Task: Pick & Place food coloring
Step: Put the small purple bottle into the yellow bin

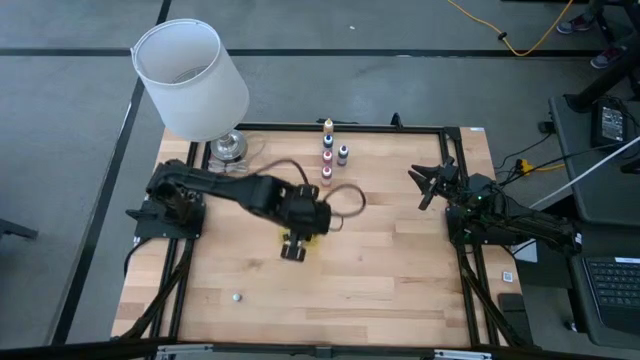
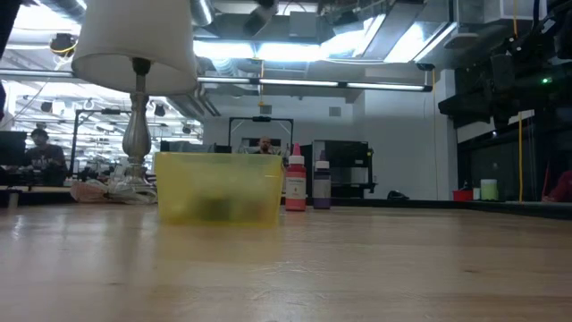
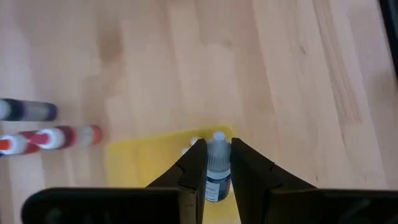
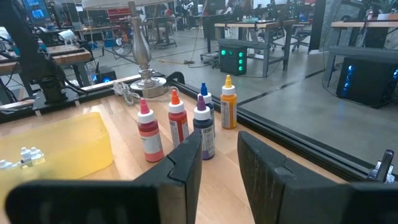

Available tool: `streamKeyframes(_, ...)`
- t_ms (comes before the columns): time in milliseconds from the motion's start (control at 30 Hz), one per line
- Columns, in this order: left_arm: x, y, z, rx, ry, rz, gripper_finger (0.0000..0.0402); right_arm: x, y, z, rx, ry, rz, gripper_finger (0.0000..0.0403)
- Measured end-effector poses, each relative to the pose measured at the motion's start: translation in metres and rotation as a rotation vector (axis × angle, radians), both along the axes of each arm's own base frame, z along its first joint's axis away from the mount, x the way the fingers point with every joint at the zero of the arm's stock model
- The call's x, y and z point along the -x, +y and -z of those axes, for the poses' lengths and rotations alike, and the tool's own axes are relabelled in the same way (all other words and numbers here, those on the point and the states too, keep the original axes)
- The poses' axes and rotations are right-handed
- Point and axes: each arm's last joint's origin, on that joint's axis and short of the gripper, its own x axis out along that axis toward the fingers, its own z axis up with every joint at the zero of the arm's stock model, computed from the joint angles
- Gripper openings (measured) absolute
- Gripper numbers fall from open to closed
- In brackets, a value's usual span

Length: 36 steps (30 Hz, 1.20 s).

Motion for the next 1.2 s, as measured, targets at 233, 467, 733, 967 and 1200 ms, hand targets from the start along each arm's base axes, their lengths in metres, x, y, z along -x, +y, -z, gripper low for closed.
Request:
streamKeyframes(233,0.007,0.028,-0.023,0.020,-0.117,-0.106,0.0054,0.000,0.000,0.000,0.000,0.000,0.000,0.0106)
streamKeyframes(467,0.015,0.046,-0.032,0.041,-0.206,-0.189,0.0054,0.000,0.000,0.000,0.000,0.000,0.000,0.0106)
streamKeyframes(733,0.040,0.050,-0.012,0.080,-0.328,-0.251,0.0054,0.000,0.000,0.000,0.000,0.000,0.000,0.0106)
streamKeyframes(967,0.067,0.046,0.032,0.117,-0.399,-0.319,0.0054,0.000,0.000,0.000,0.000,0.000,0.000,0.0106)
streamKeyframes(1200,0.085,0.042,0.079,0.146,-0.485,-0.355,0.0054,0.000,0.000,0.000,0.000,0.000,0.000,0.0106)
